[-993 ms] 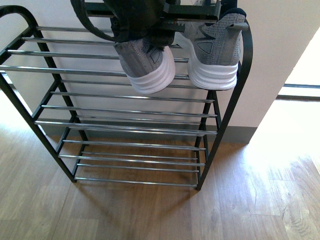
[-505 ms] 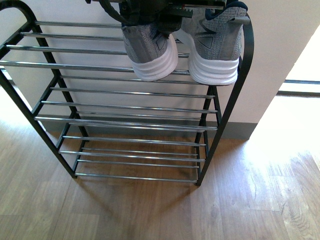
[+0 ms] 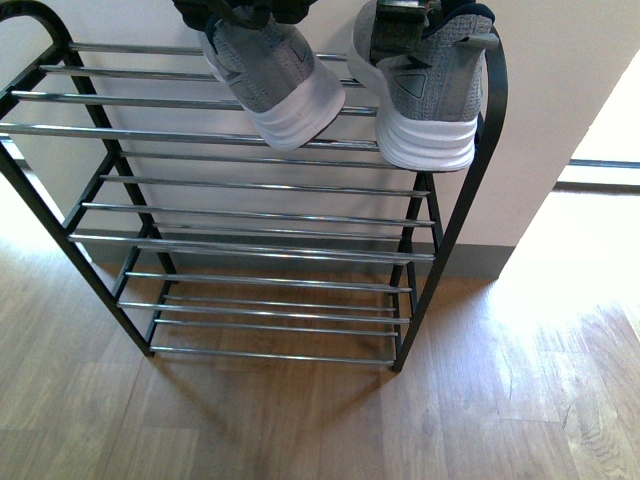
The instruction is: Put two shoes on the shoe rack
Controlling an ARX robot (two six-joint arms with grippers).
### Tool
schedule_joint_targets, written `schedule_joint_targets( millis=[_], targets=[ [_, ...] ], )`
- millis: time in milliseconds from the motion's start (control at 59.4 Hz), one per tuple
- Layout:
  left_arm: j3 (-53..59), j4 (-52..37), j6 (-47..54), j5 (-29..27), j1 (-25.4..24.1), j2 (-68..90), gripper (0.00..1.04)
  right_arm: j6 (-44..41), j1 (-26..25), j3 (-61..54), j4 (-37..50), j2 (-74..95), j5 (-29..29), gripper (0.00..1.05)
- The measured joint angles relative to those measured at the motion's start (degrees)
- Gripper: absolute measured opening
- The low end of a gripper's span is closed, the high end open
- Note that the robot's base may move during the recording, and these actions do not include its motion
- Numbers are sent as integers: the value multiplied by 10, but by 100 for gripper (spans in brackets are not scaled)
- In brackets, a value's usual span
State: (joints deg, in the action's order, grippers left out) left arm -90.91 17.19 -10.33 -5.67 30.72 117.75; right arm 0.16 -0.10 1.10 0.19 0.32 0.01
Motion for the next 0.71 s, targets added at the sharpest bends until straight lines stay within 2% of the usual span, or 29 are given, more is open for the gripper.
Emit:
schedule_joint_targets(
  millis=[707],
  targets=[
    [-46,29,45,-19,10,-18,95,0,0,0,0,0,0,96]
  ],
)
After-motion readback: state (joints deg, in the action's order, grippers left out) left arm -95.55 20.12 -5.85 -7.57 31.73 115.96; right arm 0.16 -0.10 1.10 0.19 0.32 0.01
